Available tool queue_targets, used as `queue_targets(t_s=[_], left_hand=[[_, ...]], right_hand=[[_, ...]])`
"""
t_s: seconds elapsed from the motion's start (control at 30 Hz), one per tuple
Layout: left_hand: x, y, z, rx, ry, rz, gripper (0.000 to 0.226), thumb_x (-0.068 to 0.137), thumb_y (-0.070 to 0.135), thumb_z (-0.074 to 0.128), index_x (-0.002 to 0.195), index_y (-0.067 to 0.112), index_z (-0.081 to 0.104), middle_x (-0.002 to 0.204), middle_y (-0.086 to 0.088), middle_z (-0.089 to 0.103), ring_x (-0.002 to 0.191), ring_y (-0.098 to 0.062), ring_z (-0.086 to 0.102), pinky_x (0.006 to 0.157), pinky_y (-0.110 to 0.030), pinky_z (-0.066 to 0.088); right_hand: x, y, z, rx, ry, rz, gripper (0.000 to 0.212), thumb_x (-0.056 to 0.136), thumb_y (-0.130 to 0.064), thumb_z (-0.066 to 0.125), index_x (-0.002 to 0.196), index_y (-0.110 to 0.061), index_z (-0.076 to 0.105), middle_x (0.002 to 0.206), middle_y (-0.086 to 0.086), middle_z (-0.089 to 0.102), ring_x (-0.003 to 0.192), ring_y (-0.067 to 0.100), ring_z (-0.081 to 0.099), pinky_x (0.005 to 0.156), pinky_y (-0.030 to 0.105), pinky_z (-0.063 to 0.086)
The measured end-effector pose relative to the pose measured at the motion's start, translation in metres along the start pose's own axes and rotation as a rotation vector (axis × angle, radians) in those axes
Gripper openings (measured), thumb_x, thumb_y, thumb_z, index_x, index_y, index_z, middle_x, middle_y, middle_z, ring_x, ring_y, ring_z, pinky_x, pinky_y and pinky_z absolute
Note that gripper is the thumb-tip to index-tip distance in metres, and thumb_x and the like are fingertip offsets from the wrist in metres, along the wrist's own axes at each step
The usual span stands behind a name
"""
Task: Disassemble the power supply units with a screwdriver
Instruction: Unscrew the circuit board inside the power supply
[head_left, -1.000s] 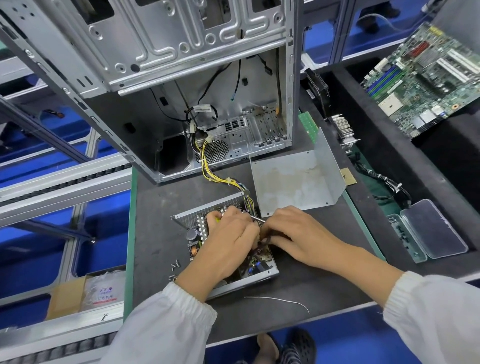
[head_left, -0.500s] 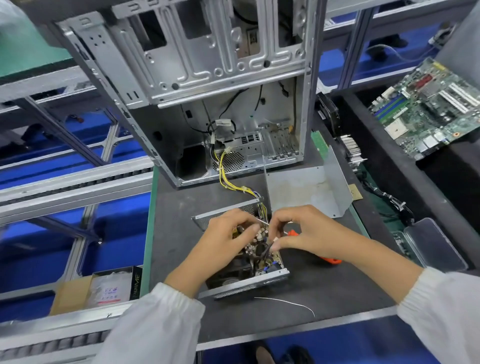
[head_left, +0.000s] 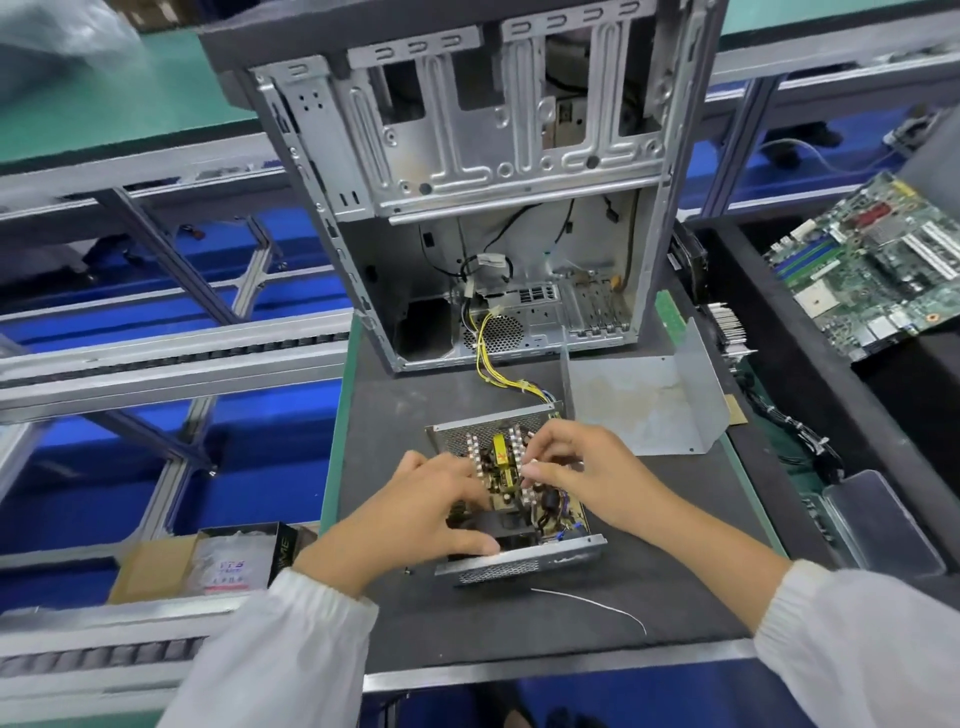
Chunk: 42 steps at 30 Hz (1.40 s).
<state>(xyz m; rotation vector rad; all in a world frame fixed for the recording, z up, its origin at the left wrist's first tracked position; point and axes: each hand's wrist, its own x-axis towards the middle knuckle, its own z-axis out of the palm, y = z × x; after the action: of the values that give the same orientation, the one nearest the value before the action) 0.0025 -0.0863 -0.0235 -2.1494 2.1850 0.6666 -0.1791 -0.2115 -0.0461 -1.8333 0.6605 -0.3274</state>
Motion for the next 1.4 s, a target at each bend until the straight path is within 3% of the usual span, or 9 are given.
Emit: queue_targets(t_s=[0.27, 0.4, 0.5, 0.63, 0.8, 1.07, 1.23, 1.33, 1.4], left_hand=[[-0.014, -0.003, -0.030, -0.594, 0.328, -0.089, 0.009, 0.088, 0.031, 0.069, 0.092, 0.022, 0.068, 0.086, 0.006, 0.070, 0.083, -0.010, 0.064, 0.078, -0.031, 0.050], [-0.002, 0.005, -0.046, -0.777, 0.549, -0.154, 0.009, 0.090, 0.029, 0.066, 0.089, 0.022, 0.072, 0.083, 0.003, 0.074, 0.080, -0.010, 0.067, 0.078, -0.031, 0.053], [0.014, 0.021, -0.049, -0.827, 0.608, -0.175, 0.017, 0.093, 0.032, 0.061, 0.084, 0.025, 0.073, 0.077, 0.008, 0.072, 0.074, -0.005, 0.063, 0.073, -0.027, 0.049], [0.035, 0.036, -0.037, -0.946, 0.590, -0.226, 0.032, 0.097, 0.044, 0.050, 0.110, 0.020, 0.067, 0.099, 0.004, 0.071, 0.094, -0.011, 0.066, 0.083, -0.028, 0.050], [0.040, 0.020, -0.011, -0.519, 0.521, -0.236, 0.040, 0.096, 0.037, 0.056, 0.133, 0.022, 0.050, 0.125, 0.007, 0.052, 0.118, -0.006, 0.048, 0.099, -0.025, 0.039], [0.040, 0.010, 0.014, -0.247, 0.336, -0.308, 0.052, 0.096, 0.043, 0.053, 0.143, 0.029, 0.037, 0.148, 0.007, 0.029, 0.142, -0.013, 0.014, 0.119, -0.047, 0.006], [0.042, 0.010, 0.017, -0.250, 0.379, -0.289, 0.048, 0.097, 0.039, 0.053, 0.142, 0.030, 0.038, 0.145, 0.010, 0.033, 0.141, -0.011, 0.018, 0.120, -0.045, 0.001], [0.040, 0.009, 0.022, -0.277, 0.371, -0.283, 0.048, 0.097, 0.038, 0.053, 0.142, 0.031, 0.037, 0.146, 0.012, 0.034, 0.142, -0.010, 0.019, 0.119, -0.045, -0.004], [0.040, 0.007, 0.024, -0.300, 0.380, -0.285, 0.049, 0.097, 0.037, 0.053, 0.142, 0.032, 0.037, 0.145, 0.013, 0.036, 0.141, -0.009, 0.021, 0.118, -0.045, -0.006]], right_hand=[[0.001, -0.028, -0.004, 0.336, 0.076, -0.032, 0.011, 0.099, -0.027, 0.047, 0.098, -0.016, 0.050, 0.099, -0.005, 0.074, 0.101, 0.012, 0.067, 0.091, 0.035, 0.051], [0.000, -0.048, -0.010, 0.421, 0.048, -0.068, 0.038, 0.089, -0.043, 0.055, 0.125, -0.033, 0.044, 0.112, -0.012, 0.068, 0.103, 0.007, 0.066, 0.083, 0.023, 0.054], [0.000, -0.049, -0.013, 0.272, 0.042, -0.054, 0.061, 0.088, -0.024, 0.068, 0.137, -0.037, 0.033, 0.113, -0.015, 0.063, 0.097, 0.003, 0.067, 0.079, 0.020, 0.054], [0.010, -0.029, -0.042, 0.340, 0.266, 0.076, 0.049, 0.087, -0.018, 0.068, 0.132, -0.022, 0.048, 0.111, 0.001, 0.067, 0.093, 0.008, 0.067, 0.073, 0.021, 0.052], [0.028, 0.021, -0.097, 0.173, 0.638, 0.350, 0.044, 0.096, -0.018, 0.057, 0.137, -0.006, 0.045, 0.130, 0.015, 0.056, 0.119, 0.031, 0.053, 0.100, 0.046, 0.044], [0.051, 0.051, -0.075, -0.293, 0.526, 0.487, 0.017, 0.101, -0.017, 0.044, 0.095, -0.002, 0.043, 0.087, 0.012, 0.052, 0.086, 0.031, 0.051, 0.064, 0.034, 0.030], [0.057, 0.055, -0.064, -0.506, 0.472, 0.630, 0.050, 0.104, -0.023, 0.033, 0.135, 0.016, 0.029, 0.136, 0.028, 0.042, 0.121, 0.035, 0.045, 0.092, 0.034, 0.035], [0.047, 0.046, -0.063, -0.626, 0.496, 0.392, 0.064, 0.102, -0.022, 0.040, 0.146, 0.014, 0.009, 0.153, 0.026, 0.017, 0.141, 0.034, 0.020, 0.114, 0.036, 0.019], [0.039, 0.039, -0.061, -0.626, 0.554, 0.080, 0.045, 0.100, -0.021, 0.044, 0.137, 0.005, 0.041, 0.140, 0.018, 0.041, 0.131, 0.027, 0.038, 0.108, 0.039, 0.033]])
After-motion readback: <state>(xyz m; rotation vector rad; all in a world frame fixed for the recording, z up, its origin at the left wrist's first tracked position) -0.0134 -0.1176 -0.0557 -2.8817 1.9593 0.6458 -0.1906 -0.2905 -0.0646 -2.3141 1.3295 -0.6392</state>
